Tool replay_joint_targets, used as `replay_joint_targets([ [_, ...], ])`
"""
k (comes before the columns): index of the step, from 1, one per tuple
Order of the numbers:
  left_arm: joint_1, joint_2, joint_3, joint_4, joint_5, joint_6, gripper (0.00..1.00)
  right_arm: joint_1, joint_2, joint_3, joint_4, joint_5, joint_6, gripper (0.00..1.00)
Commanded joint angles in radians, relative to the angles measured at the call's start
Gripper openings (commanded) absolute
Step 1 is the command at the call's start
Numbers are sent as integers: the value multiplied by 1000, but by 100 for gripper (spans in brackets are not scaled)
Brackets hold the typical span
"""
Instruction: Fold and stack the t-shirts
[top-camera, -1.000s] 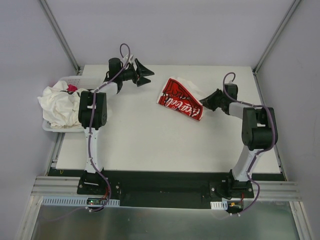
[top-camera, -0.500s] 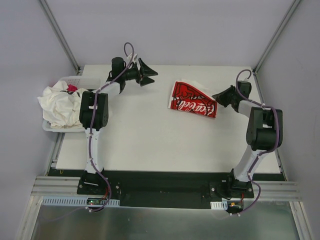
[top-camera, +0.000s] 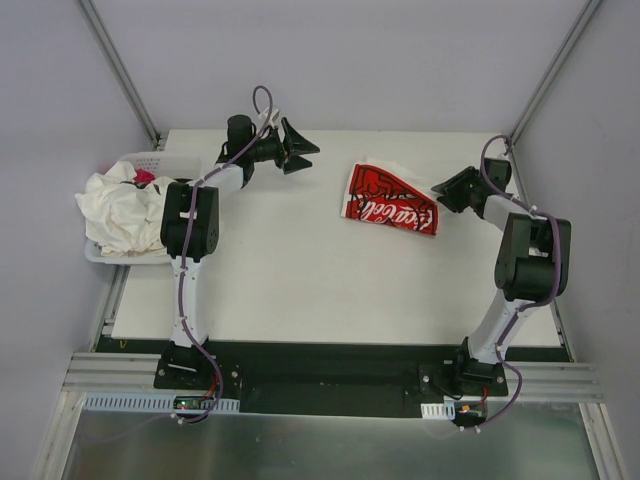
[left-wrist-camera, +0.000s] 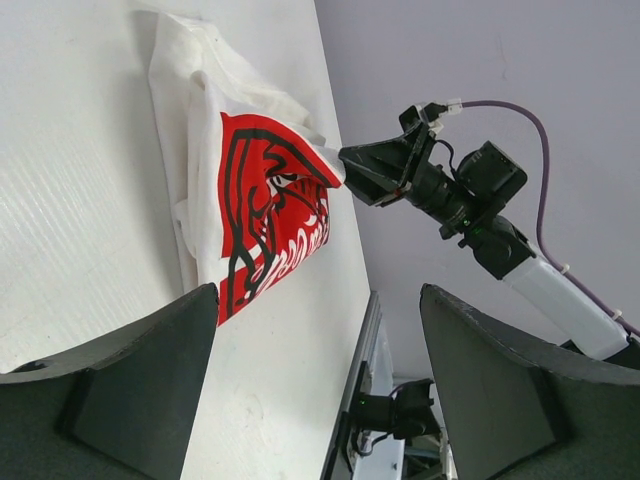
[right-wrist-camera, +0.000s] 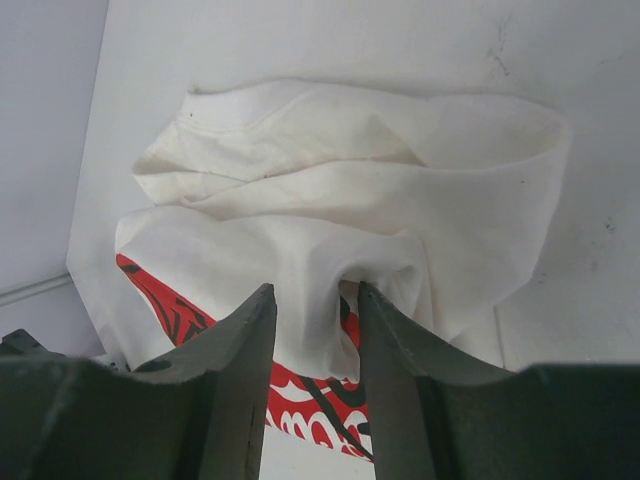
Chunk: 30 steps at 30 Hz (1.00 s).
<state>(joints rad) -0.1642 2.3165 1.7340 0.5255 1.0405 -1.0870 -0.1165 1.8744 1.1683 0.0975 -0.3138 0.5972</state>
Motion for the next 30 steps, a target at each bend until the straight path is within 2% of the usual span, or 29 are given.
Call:
replay_joint_targets([
  [1, -6, -42, 10, 13, 29, 36, 80, -29, -84, 97, -67, 70, -45, 41],
  [6, -27, -51, 10, 10, 27, 53, 81, -35, -89, 241, -162, 62, -92, 40],
  [11, -35, -49, 29, -30, 24, 78, 81, 34, -188, 154, -147, 30, -77, 38],
  [14, -40, -45, 33, -32, 24, 79, 81, 110, -234, 102, -130, 22, -73, 28],
  [15, -41, -45, 33, -32, 23, 82, 81, 113, -236, 93, -127, 21, -71, 21],
  [16, -47, -43, 35, -33, 24, 82, 81, 165, -233, 85, -125, 19, -68, 18],
  [19, -57, -43, 39, -41, 23, 91, 81, 227, -190, 85, -102, 7, -43, 9],
  [25, -70, -28, 56, -79, 23, 116, 81, 294, -61, 133, -58, -19, -2, 8],
  [30, -80, -28, 62, -90, 24, 128, 81, 299, 8, 146, -21, -39, 23, 7],
])
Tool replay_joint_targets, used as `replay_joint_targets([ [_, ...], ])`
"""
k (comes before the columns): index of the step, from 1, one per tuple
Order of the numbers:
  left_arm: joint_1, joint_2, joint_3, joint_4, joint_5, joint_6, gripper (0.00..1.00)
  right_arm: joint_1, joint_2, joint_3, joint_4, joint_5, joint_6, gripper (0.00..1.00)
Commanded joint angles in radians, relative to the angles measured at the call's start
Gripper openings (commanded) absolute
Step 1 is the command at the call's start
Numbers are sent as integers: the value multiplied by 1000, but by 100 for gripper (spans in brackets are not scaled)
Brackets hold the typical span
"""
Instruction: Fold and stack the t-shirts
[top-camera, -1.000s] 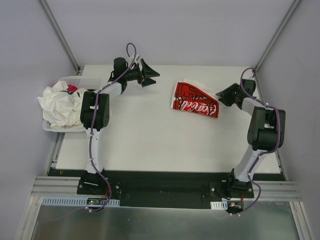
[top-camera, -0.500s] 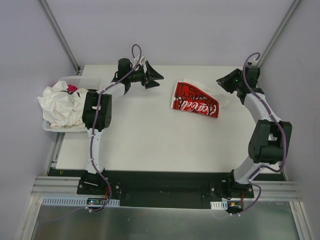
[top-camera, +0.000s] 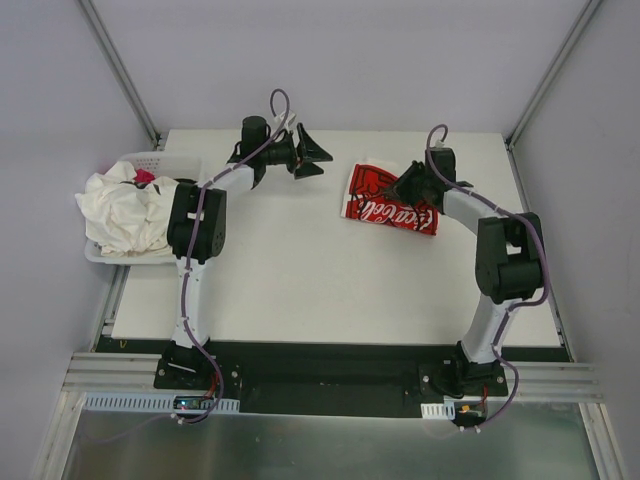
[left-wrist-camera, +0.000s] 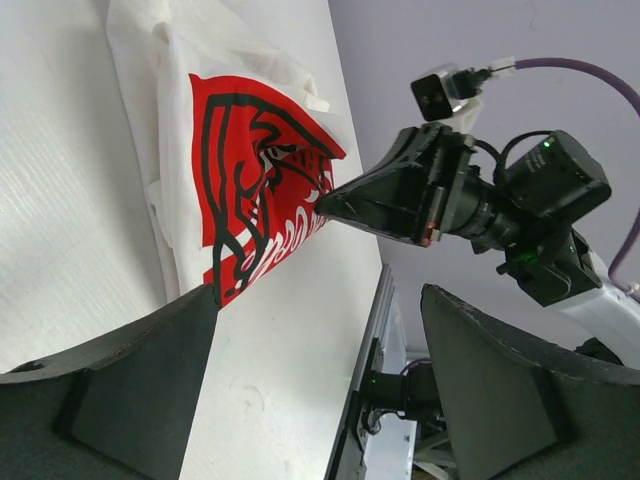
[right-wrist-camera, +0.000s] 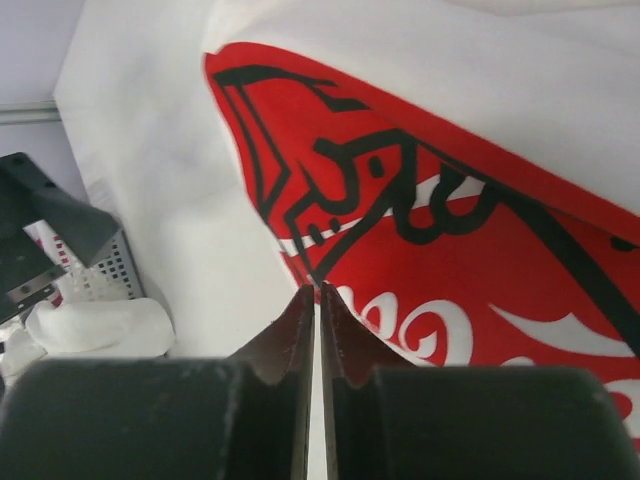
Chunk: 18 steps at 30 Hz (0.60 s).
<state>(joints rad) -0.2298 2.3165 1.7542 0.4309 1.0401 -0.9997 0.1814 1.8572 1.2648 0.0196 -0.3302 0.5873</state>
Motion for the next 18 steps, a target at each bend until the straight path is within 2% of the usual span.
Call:
replay_joint_targets([
  [1, -14, -28, 44, -3, 26, 44, 81, -3, 37, 50, 57, -24, 31, 7],
  [8, -16, -19, 53, -24, 28, 61, 82, -60, 103, 64, 85, -26, 34, 6],
  [18, -16, -16, 64, -43, 40, 81, 81, -236, 151, 140, 68, 25, 0, 8],
])
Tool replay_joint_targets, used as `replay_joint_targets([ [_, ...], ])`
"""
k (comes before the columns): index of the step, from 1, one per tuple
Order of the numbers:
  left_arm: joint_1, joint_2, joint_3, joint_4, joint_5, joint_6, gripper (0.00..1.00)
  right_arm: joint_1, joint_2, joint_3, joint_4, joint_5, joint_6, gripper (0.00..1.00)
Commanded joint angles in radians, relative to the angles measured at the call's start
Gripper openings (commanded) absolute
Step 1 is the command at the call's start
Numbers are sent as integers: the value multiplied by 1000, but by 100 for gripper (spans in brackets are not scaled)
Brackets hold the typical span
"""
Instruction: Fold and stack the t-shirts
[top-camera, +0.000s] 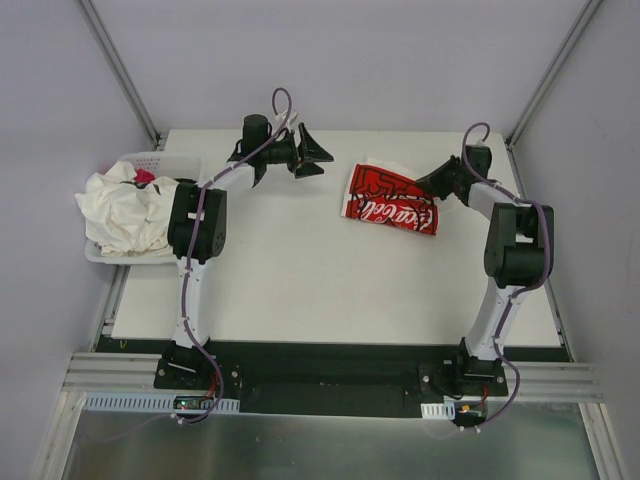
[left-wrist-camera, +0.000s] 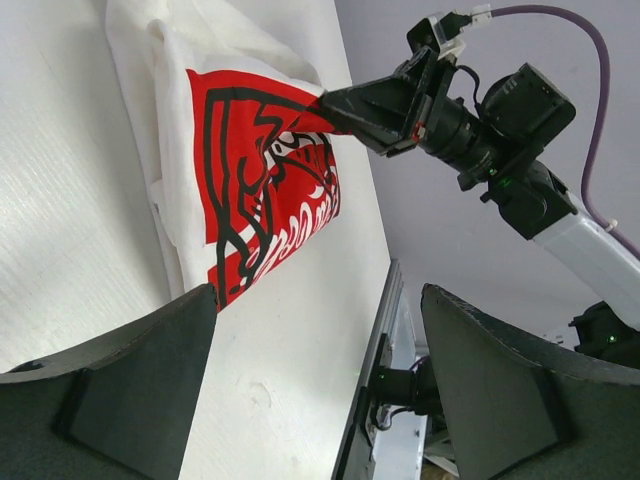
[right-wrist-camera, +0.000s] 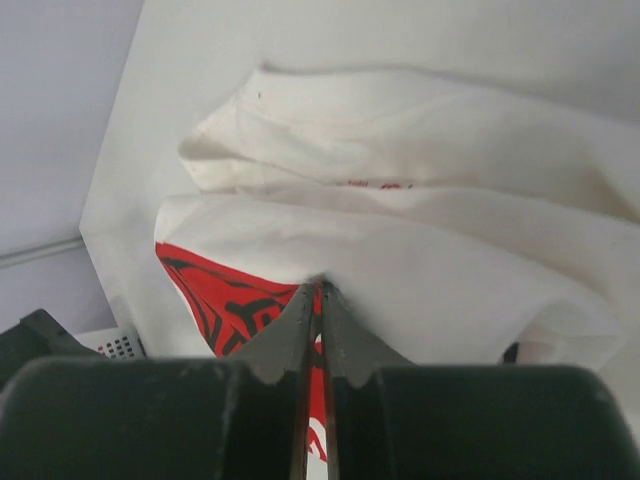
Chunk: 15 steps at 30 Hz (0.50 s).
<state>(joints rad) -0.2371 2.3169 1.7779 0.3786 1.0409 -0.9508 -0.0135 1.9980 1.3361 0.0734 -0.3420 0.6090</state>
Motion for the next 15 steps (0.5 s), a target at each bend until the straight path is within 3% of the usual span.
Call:
replay_joint_targets([
  [1, -8, -16, 37, 8, 39, 32, 82, -48, 18, 74, 9, 50, -34, 8],
  [10, -16, -24, 34, 9, 39, 35, 82, -106, 82, 161, -17, 57, -61, 16],
  [15, -18, -14, 43, 13, 42, 56, 82, -126, -46, 106, -29, 25, -74, 28],
])
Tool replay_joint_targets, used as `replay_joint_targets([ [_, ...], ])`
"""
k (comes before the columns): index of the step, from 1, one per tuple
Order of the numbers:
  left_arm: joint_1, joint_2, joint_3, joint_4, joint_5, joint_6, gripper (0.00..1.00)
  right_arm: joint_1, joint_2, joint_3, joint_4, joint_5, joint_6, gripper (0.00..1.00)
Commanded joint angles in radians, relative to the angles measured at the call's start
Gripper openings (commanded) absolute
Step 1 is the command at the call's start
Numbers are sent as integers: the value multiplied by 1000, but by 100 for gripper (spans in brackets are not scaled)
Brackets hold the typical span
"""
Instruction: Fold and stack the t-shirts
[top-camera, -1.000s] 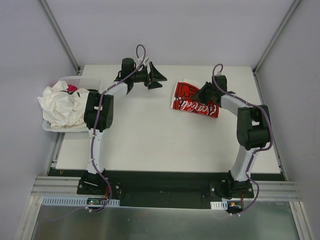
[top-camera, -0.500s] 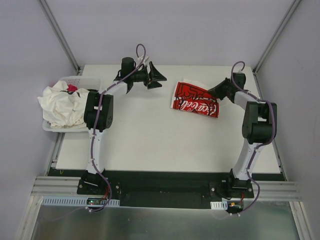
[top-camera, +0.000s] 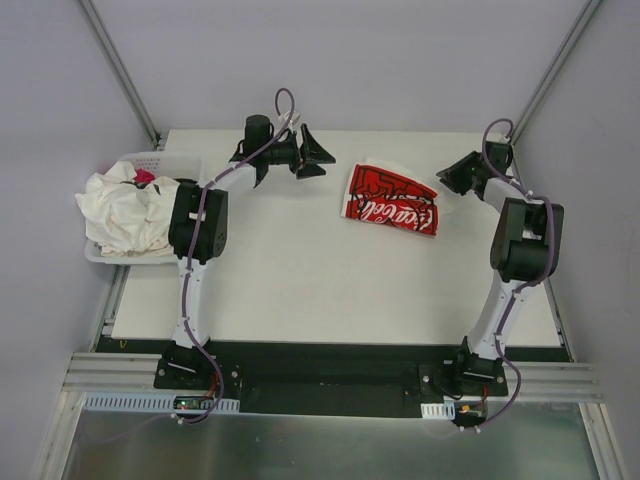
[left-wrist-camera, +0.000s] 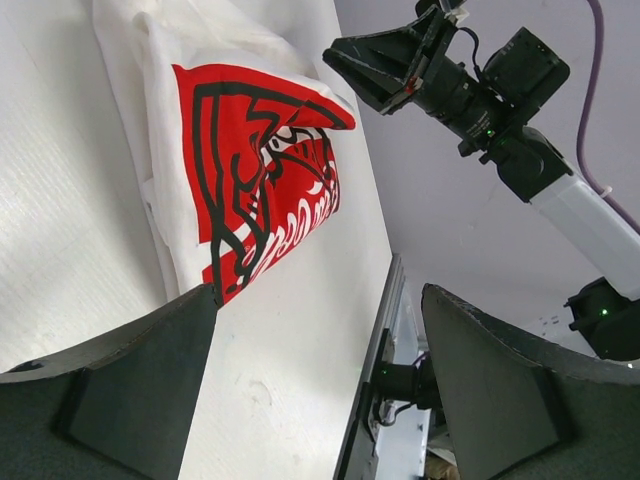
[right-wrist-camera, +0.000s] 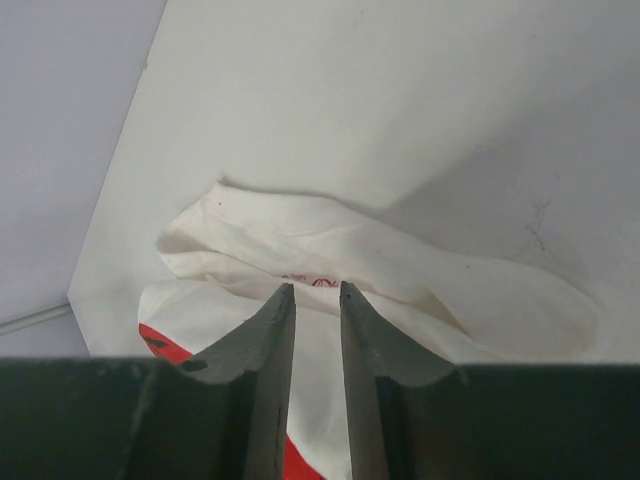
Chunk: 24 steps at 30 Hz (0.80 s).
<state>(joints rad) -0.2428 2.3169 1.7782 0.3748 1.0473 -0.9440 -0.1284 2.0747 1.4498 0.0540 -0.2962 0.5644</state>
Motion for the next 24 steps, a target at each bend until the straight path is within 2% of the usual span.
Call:
replay_joint_targets([
  [1, -10, -5, 53, 15, 36, 56, 82, -13, -151, -44, -19, -24, -35, 31],
  [6, 8, 68, 135, 21, 54, 33, 82, -19, -321, -196, -22, -32, -60, 34],
  [13, 17, 61, 130, 26, 43, 47, 82, -23, -444, -364, -10, -57, -66, 35],
  [19, 17, 6, 76, 41, 42, 57, 82, -23, -446, -405, 1, -60, -70, 35],
  [24, 17, -24, 56, 41, 45, 63, 82, -23, -380, -382, 38, -52, -58, 36],
])
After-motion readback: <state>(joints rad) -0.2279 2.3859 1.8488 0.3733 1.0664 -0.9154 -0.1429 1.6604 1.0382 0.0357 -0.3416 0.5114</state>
